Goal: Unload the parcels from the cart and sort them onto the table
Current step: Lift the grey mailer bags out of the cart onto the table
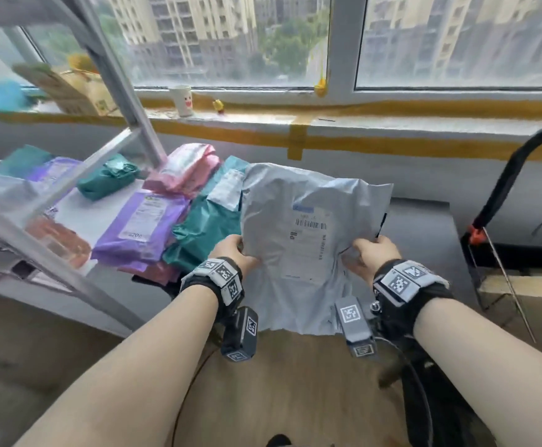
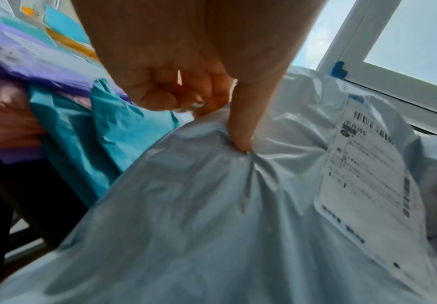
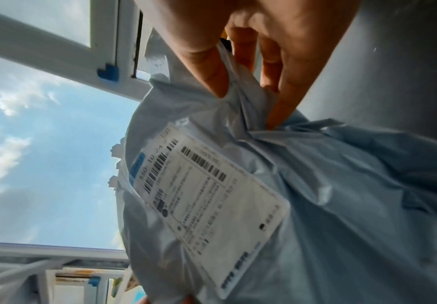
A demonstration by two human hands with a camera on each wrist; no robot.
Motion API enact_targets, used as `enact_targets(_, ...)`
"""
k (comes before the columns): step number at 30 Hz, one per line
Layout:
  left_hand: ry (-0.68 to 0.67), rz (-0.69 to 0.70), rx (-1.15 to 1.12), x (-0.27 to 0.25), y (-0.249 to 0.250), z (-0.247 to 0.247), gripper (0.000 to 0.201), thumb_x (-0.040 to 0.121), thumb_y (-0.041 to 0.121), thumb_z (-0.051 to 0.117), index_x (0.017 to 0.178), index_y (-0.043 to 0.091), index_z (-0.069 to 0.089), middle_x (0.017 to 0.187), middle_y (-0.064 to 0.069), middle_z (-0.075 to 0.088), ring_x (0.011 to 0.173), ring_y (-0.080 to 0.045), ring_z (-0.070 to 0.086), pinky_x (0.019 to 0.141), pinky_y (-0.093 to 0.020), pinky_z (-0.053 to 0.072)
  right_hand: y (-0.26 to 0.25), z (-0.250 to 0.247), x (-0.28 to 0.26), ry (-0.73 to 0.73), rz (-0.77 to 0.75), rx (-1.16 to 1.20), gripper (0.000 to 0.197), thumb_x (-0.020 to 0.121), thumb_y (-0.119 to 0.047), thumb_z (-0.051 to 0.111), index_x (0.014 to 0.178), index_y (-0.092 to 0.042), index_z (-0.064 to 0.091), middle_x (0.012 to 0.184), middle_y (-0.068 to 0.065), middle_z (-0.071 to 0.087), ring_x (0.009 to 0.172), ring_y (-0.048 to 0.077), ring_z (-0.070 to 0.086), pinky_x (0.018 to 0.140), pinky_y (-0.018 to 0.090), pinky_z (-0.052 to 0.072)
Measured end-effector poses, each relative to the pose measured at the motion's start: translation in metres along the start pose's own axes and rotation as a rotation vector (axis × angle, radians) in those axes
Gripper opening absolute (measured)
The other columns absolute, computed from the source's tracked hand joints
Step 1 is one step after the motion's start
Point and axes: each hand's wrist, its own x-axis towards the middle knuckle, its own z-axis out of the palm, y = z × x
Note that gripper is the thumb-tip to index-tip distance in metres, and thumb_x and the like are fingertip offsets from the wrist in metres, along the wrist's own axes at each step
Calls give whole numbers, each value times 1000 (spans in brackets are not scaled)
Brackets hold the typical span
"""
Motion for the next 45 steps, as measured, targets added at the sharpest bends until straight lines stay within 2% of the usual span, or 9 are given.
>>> enact_targets(3,74,17,22,23,-21,-21,28,79,25,66,104,14,62,102,-9,67,95,-28,61,77,-28,44,4,36,14,-30,45,-42,21,84,-6,56,104,-9,53,107,13,57,76,27,59,86,43,54)
enact_targets(6,106,18,20,46,-33,-35,30,81,27,64,108,15,61,106,-9,66,98,-28,61,82,-31,45,4,58,28,-32,86,-83,38,93,-1,45,130,5,41,103,14,47,66,17,52,73,36,57)
enact_targets(16,263,-22,112,129,-21,-91,34,85,26,61,116,13,58,113,-13,63,104,-32,58,86,-34,45,-30,122,97,-164,97,-106,41,93,7,41,133,9,36,105,16,45,89,27,54,64,26,58)
enact_targets(22,367,-153,230,169,-3,-141,29,88,21,56,115,10,56,113,-17,61,103,-35,58,84,-36,46,-68,178,129,-324,135,44,38,93,8,40,131,6,38,87,13,48,74,24,55,48,20,54)
enact_targets(28,355,-367,352,191,-5,-177,60,87,35,63,134,6,40,132,-22,47,119,-37,49,95,-42,43,-99,230,143,-439,141,66,29,90,4,49,118,-1,42,101,17,53,93,28,55,61,27,58)
enact_targets(31,148,-352,418,195,-12,-157,76,82,46,64,143,13,32,141,-19,39,126,-35,44,102,-41,41,-95,247,140,-393,21,-173,76,84,-15,63,143,-6,16,126,14,39,108,30,53,86,44,54)
enact_targets(33,7,-321,465,197,-21,-134,87,75,58,62,146,22,27,147,-15,36,133,-34,36,107,-43,37,-90,252,132,-481,-178,-466,94,80,-26,68,149,-21,4,141,15,30,121,31,48,101,41,44)
enact_targets(39,-21,-407,437,196,-45,-106,102,71,64,61,150,34,3,156,-17,8,142,-37,16,115,-53,20,-77,251,124,-604,-289,-621,86,81,-18,67,148,-34,16,140,15,23,85,19,53,82,19,44)
enact_targets(45,10,-356,375,201,-59,-104,99,77,56,63,150,36,-1,159,-12,-1,146,-34,8,114,-58,20,-75,254,121,-631,-335,-700,65,84,-17,62,142,-16,33,137,12,24,94,21,54,97,23,41)
